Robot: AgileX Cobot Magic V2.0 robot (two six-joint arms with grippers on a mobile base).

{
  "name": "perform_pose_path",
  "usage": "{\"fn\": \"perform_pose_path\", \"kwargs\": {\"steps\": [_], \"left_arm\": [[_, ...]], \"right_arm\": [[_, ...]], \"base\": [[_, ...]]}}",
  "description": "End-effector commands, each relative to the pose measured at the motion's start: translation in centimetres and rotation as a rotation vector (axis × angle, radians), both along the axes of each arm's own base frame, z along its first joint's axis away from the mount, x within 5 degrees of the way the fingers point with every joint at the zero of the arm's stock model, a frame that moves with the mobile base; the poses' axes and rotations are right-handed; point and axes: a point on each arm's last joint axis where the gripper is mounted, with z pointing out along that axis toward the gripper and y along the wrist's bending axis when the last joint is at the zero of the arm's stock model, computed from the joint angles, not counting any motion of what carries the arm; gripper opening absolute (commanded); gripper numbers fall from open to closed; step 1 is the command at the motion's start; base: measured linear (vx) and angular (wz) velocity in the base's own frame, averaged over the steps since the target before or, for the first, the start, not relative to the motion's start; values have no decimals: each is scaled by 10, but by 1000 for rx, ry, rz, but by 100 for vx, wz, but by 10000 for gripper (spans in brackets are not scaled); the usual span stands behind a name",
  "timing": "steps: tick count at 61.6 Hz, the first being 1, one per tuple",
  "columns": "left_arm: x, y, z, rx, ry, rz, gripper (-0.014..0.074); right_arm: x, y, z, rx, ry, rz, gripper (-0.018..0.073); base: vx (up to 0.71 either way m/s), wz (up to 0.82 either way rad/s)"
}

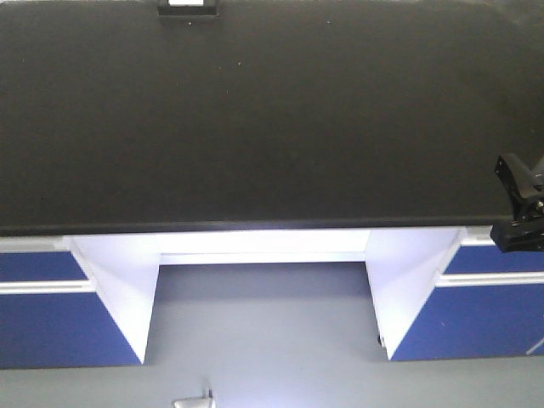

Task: Grab beaker and place in storage area
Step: 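Drive forward to the bench with the wall socket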

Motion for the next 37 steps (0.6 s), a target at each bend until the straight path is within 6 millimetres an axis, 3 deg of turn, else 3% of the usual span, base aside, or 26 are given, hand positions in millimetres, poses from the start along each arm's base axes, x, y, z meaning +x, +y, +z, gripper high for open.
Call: {"fn": "perform_pose_path", "kwargs": {"steps": [1,37], "left_arm": [[-1,-2,1,-10,-81,-19,-8],[-1,-2,1,-10,-81,-19,-8]], "right_arm": [[1,3,18,15,-108,30,-8],[1,3,18,15,-109,31,-8]], "base": [[34,5],[25,3]]}}
